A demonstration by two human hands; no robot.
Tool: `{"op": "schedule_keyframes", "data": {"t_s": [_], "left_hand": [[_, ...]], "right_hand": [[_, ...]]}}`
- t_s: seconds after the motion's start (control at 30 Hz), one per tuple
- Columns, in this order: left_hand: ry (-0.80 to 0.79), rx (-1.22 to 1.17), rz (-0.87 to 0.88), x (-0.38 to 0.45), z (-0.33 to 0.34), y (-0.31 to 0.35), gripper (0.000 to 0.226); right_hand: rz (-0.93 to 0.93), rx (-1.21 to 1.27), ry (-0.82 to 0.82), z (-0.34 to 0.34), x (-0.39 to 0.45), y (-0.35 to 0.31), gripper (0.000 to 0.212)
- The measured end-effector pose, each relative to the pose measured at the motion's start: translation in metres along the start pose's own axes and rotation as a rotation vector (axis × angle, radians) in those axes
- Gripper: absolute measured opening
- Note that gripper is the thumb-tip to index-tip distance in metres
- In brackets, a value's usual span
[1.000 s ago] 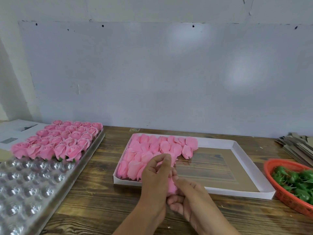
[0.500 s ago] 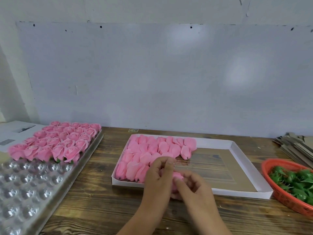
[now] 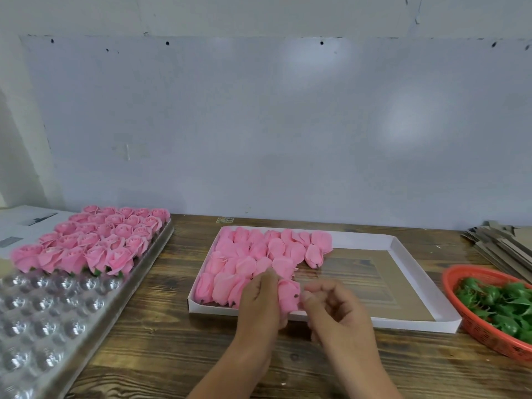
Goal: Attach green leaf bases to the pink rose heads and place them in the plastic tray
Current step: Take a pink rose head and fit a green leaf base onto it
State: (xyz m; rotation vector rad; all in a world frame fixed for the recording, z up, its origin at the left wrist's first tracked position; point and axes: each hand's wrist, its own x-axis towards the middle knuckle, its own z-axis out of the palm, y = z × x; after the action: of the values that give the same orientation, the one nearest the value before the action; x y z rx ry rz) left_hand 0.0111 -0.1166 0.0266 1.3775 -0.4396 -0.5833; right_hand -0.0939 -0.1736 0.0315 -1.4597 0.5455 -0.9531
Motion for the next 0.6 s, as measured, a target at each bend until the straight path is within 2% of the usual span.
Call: {"op": "schedule_keyframes", "data": {"t_s": [0.17,0.37,0.53,0.6], "left_hand": [[0.040,0.085,0.028,-0.0028,0.0032,0.0007,0.041],[0.087,0.178,0.177,-0.0048,0.0022,-0.0008,0.052],[0.111,0.218,0.279,-0.0090,0.0043,-0.0028,0.045],[0.090,0.238,0.302,-0.0092,0.0049,0.0007,0.048]], "right_hand": [[-0.201,-0.220,-0.018,-0.0031,-0.0017,-0.0003,0.033],[-0.224,-0.358,-0.068,-0.0056,0.0008,0.0018,0.037],[-0.285,-0.470,-0.076,-0.0079,0.0018,0.0076,0.030],[-0.340,-0.517,-0.066,-0.0091,0.0020,0.0080,0.024]]}}
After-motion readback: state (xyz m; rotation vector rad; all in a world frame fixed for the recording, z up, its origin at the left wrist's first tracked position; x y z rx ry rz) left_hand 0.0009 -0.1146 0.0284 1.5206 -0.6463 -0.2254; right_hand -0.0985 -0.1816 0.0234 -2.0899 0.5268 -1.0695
